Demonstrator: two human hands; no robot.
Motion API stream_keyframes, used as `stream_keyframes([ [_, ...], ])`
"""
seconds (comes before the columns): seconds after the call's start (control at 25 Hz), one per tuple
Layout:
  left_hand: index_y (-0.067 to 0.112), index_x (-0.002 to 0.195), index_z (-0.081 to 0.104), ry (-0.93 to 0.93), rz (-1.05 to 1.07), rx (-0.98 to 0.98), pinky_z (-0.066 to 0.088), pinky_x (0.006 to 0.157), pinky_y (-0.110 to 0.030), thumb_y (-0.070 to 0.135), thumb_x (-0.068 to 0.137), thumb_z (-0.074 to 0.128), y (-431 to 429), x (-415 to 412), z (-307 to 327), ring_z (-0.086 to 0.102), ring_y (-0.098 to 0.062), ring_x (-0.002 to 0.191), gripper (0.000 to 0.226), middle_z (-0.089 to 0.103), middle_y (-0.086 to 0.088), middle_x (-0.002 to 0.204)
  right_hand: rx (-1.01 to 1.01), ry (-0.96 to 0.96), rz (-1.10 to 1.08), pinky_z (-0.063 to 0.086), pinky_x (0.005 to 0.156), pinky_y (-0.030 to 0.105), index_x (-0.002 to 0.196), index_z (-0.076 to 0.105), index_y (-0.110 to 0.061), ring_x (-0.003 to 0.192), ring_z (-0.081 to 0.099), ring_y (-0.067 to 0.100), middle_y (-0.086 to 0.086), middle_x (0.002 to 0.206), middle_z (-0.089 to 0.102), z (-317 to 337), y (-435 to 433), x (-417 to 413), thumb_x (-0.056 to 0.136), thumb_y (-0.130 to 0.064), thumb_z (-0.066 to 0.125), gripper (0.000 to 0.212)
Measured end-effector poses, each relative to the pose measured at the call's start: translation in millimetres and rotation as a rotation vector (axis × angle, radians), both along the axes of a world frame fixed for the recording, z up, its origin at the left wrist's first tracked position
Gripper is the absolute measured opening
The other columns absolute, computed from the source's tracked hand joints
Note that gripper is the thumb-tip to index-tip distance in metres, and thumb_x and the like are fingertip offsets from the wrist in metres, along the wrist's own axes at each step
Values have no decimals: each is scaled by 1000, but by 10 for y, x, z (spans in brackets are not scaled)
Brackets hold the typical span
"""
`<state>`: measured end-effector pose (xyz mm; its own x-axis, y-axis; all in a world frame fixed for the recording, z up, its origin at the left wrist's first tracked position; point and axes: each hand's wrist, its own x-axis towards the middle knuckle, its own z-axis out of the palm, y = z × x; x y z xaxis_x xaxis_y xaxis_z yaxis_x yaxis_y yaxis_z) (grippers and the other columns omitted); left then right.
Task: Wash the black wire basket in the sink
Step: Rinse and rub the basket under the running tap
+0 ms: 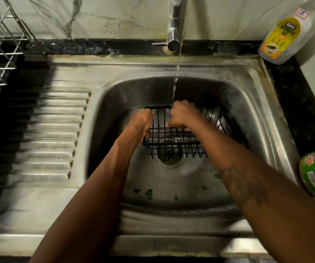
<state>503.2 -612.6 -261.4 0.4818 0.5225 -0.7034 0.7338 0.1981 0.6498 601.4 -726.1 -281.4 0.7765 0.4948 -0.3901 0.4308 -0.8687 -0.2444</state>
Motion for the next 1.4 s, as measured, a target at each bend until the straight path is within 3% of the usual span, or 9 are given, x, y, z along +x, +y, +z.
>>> stream_keyframes([
  [0.16,17,83,49,-61,4,-9,28,39,-23,27,106,37,-12,-47,17,31,-10,41,28,36,2,58,-27,-139,47,46,72,33,114,58,-18,86,52,20,6,104,56,65,153,-146,85,-34,77,38],
  [0.32,12,87,53,-51,-126,87,38,50,-27,22,103,41,-86,6,-14,39,-12,53,23,43,-1,67,215,123,99,50,65,30,80,63,-20,76,60,16,1,83,62,-88,233,-241,86,-18,77,15],
  [0.48,9,94,55,-19,-30,56,30,47,-25,23,101,37,-71,-14,-3,35,-16,46,24,40,-3,60,357,374,-88,51,79,26,108,76,-20,92,65,9,-4,102,72,-53,-142,-59,90,-21,75,18],
  [0.6,13,84,50,-31,5,23,29,49,-27,23,103,37,-24,-54,32,32,-13,49,25,37,-1,63,264,318,-271,59,89,39,95,80,-16,88,73,19,3,90,77,-51,-641,295,83,-25,81,15],
  [0.76,11,87,54,20,-34,87,33,46,-27,15,97,39,-43,-45,39,38,-16,51,18,40,-3,64,28,95,-8,58,82,35,95,75,-12,91,68,21,3,96,73,-104,-340,169,83,-42,76,33],
  [1.04,16,68,43,43,9,85,28,43,-26,18,95,39,142,-86,38,33,-17,46,27,36,-3,60,178,202,-52,52,87,32,107,76,-23,107,60,15,-4,114,64,-128,22,60,84,-38,79,28],
  [1.12,15,81,57,50,9,89,28,43,-28,21,98,39,168,-108,35,34,-17,46,26,37,-3,61,142,172,-217,49,75,25,102,76,-19,98,66,16,0,104,72,-160,-324,255,73,-41,87,38],
  [1.24,-5,121,58,10,-15,111,32,46,-30,20,101,38,123,-88,13,39,-18,49,37,39,-5,63,107,62,-161,50,83,27,93,74,-17,97,62,16,1,102,69,-173,-371,283,70,-50,86,42],
  [1.4,7,92,59,38,-54,158,37,54,-33,16,97,39,94,-72,26,41,-20,52,22,41,-7,63,271,238,63,56,76,27,97,77,-18,88,66,12,2,96,72,-19,275,-148,85,-27,78,14],
])
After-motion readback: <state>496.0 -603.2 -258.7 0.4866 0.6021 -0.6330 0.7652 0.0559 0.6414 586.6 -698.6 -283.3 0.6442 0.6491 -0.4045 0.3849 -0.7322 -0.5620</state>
